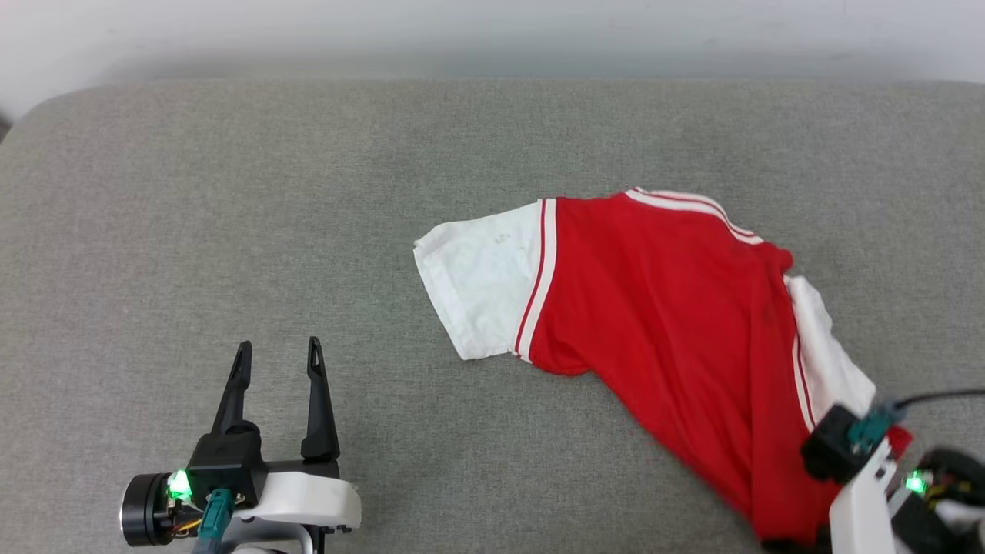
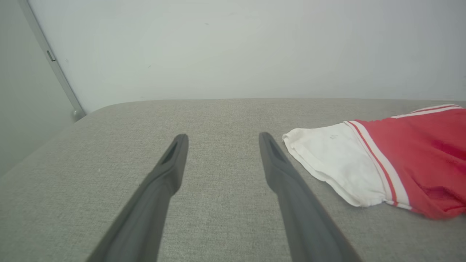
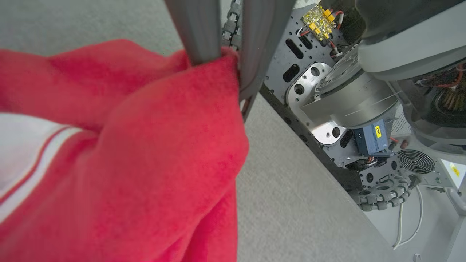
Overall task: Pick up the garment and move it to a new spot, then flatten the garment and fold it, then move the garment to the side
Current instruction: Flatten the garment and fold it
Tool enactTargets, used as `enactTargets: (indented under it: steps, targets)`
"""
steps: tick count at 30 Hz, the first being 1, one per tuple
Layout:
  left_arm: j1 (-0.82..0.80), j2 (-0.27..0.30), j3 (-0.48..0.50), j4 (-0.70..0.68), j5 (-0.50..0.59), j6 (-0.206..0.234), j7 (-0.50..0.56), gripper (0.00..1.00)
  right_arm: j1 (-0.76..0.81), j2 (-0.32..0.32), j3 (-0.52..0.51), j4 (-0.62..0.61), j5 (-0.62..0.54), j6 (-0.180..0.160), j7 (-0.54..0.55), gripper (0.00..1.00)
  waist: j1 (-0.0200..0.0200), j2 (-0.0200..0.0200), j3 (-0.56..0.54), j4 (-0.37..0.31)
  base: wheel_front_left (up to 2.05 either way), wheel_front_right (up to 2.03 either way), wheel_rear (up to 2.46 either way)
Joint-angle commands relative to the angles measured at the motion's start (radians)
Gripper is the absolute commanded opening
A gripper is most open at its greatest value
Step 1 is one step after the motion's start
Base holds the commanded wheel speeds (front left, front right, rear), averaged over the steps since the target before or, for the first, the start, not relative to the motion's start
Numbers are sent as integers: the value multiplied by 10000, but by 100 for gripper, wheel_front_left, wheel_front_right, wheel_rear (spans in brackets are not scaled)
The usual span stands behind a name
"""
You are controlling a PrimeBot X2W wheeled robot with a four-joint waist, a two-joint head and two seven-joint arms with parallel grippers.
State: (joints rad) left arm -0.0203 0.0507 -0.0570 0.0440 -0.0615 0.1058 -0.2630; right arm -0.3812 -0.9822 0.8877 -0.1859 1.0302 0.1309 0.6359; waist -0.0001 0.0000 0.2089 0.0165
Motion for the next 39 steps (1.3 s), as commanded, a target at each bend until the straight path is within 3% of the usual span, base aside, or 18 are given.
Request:
enactTargets:
  steps: [1, 7, 8, 9, 15, 23, 28, 34, 39]
  targets:
    - [103, -7, 27, -38, 52, 11, -25, 100, 390, 214, -1, 244, 15, -4, -62, 0, 1, 0, 47, -16, 0, 0, 0]
    - [139, -5, 62, 21, 108, -43, -25, 100, 1027, 912, -339, 1479, -726, -4, -432, 0, 1, 0, 60, -51, 0, 0, 0]
    - [181, -7, 100, 32, 107, -28, -25, 100, 1039, 1002, -503, 1501, -774, -4, -533, 39, 1, 0, 11, -97, 0, 0, 0]
    - [228, -5, 131, 36, 113, -11, -25, 100, 1036, 1027, -633, 1459, -871, -4, -568, 100, 1, 0, -43, -144, 0, 0, 0]
    - [482, -7, 135, 57, 116, 72, -25, 100, 1148, 387, -1742, 252, -1221, -4, -405, 100, 1, 0, -359, -370, 0, 0, 0]
    - [476, -7, 79, -108, 142, 82, -24, 100, 695, -447, -4918, -945, -1422, -5, 105, 100, 1, 0, -340, -383, 0, 0, 0]
    - [253, -7, -26, -188, 186, 23, -25, 100, -139, -220, -5727, -267, -1413, -5, 1351, 100, 1, 0, -5, -188, 0, 0, 0]
    - [-85, -6, -196, -202, 192, -42, -23, 100, -1137, 340, -5265, 1318, -1594, -5, 3180, 100, 1, 0, 520, 141, 0, 0, 0]
    - [-374, -7, -331, -183, 99, -26, -25, 100, -1700, 1358, -4881, 2603, -2105, -5, 3521, 100, 1, 0, 1026, 388, 0, 0, 0]
